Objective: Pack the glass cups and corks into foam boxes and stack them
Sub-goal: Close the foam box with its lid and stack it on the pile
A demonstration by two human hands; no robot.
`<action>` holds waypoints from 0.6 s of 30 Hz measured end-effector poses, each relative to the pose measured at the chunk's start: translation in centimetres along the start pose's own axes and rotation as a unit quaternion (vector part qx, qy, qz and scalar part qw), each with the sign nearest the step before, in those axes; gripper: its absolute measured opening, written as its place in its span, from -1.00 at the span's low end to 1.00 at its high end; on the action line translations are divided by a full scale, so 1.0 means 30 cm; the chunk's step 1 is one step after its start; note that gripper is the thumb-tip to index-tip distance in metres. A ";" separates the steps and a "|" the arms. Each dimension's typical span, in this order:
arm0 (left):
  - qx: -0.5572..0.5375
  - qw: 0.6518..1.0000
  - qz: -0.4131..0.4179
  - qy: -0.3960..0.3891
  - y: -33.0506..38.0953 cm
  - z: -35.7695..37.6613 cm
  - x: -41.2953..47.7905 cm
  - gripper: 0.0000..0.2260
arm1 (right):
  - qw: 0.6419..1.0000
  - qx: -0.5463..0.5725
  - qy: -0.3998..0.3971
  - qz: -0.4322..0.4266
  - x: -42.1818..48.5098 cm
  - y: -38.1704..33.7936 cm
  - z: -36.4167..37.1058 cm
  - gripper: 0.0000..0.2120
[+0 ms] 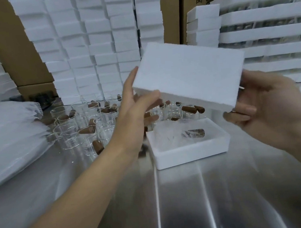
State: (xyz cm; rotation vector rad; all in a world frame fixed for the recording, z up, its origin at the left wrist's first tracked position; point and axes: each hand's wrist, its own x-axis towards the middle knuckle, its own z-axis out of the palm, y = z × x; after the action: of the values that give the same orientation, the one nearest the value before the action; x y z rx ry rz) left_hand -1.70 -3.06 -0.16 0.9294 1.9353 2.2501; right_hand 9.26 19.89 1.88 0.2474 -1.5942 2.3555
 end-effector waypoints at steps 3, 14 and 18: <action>0.038 0.998 0.047 -0.018 0.002 -0.017 -0.001 -0.23 | 0.996 0.024 0.073 0.049 0.001 0.008 -0.017 -0.72; 0.286 0.946 0.049 -0.143 0.001 -0.029 -0.022 -0.14 | 0.950 -0.178 0.239 0.095 0.026 0.068 -0.091 -0.61; 0.323 0.936 0.050 -0.134 0.011 -0.067 -0.004 -0.23 | 0.891 -0.383 0.230 0.082 0.039 0.097 -0.106 -0.46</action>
State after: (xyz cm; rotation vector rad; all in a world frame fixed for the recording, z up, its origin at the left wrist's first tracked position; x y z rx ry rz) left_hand -2.41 -4.97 0.01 1.3249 2.5654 1.4045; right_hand 7.25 21.99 -1.51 -0.5860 -2.1547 1.5143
